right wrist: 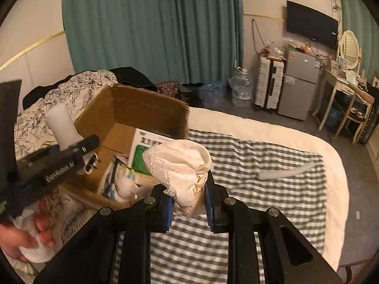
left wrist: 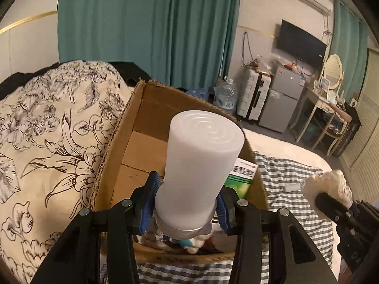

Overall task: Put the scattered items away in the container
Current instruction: 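Carry the bottle and scrunchie into the box and open both tools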

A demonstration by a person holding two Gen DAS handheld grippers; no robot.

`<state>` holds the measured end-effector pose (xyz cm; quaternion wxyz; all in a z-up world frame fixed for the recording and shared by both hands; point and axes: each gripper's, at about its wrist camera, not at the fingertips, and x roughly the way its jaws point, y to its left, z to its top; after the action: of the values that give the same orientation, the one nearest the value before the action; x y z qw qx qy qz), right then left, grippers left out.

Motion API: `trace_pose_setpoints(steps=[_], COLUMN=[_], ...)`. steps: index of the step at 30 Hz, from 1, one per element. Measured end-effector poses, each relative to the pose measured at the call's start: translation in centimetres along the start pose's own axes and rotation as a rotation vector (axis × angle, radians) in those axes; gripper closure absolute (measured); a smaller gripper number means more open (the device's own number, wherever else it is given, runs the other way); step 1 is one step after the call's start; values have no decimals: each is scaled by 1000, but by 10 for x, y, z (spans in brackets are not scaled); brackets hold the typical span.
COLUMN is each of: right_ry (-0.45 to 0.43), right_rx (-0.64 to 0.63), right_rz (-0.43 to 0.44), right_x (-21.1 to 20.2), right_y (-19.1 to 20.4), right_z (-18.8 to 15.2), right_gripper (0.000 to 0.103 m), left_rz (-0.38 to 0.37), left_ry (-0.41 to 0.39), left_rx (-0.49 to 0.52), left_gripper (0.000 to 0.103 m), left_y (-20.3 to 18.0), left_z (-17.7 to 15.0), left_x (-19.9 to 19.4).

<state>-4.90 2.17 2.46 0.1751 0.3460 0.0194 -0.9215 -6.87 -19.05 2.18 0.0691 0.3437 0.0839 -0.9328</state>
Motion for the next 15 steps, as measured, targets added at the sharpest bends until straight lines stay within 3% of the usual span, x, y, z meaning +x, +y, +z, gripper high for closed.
trace_pose_setpoints(steps=[3,4,5,7,15], right_ry=[9,13,17,23,43], right_rx=[6,7,7,8,21], right_rz=[33,42,50,66,112], right_x=[15,20,26,34,61], right_y=[7,9,11,17,33], right_z=[7,9,11,13,15], right_gripper=[82,82,82,81,79], left_rz=[1,6,10,19,15], left_ry=[14,7,-4,-42,-51], left_rx=[-17,-16,-15,-28,-77], left_gripper=[55,44,22,6,6], left_y=[6,6,7,10,22], left_z=[1,2,4,6,10], left_x=[9,9,8,2,0])
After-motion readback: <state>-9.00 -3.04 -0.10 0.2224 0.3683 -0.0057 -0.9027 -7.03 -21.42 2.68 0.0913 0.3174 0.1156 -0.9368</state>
